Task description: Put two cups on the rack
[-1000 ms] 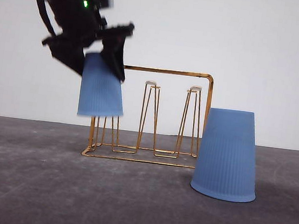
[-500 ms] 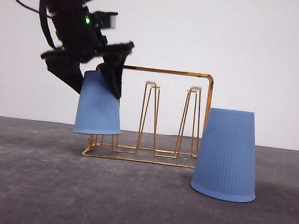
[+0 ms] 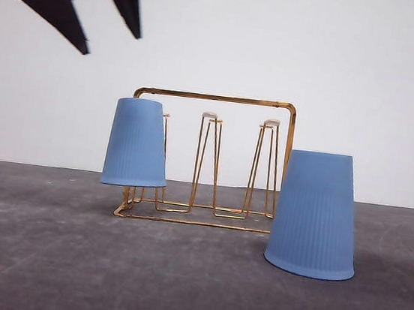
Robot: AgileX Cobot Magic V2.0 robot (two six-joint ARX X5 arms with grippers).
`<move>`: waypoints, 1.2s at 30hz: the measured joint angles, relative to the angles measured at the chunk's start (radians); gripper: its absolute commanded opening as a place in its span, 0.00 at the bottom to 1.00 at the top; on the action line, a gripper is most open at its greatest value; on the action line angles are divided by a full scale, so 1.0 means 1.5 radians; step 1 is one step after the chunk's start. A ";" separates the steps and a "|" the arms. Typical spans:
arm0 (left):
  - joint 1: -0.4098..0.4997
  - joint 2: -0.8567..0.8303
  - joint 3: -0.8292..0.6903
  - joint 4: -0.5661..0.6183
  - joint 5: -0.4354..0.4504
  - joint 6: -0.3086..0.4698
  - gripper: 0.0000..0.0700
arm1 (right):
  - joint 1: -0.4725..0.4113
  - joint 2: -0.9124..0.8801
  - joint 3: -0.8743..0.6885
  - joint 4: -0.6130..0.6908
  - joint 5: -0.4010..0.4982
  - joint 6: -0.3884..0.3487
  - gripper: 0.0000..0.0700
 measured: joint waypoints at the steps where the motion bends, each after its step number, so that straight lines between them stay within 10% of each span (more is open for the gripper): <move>1: 0.001 -0.018 -0.024 0.004 0.000 0.000 0.66 | 0.000 0.000 0.000 0.000 0.000 0.000 0.70; 16: 0.006 -0.347 -0.469 0.217 0.002 -0.131 0.65 | 0.009 0.058 0.000 0.053 -0.058 0.029 0.72; 36: 0.006 -0.380 -0.485 0.217 0.002 -0.163 0.65 | 0.083 0.479 0.000 0.258 -0.070 0.058 0.90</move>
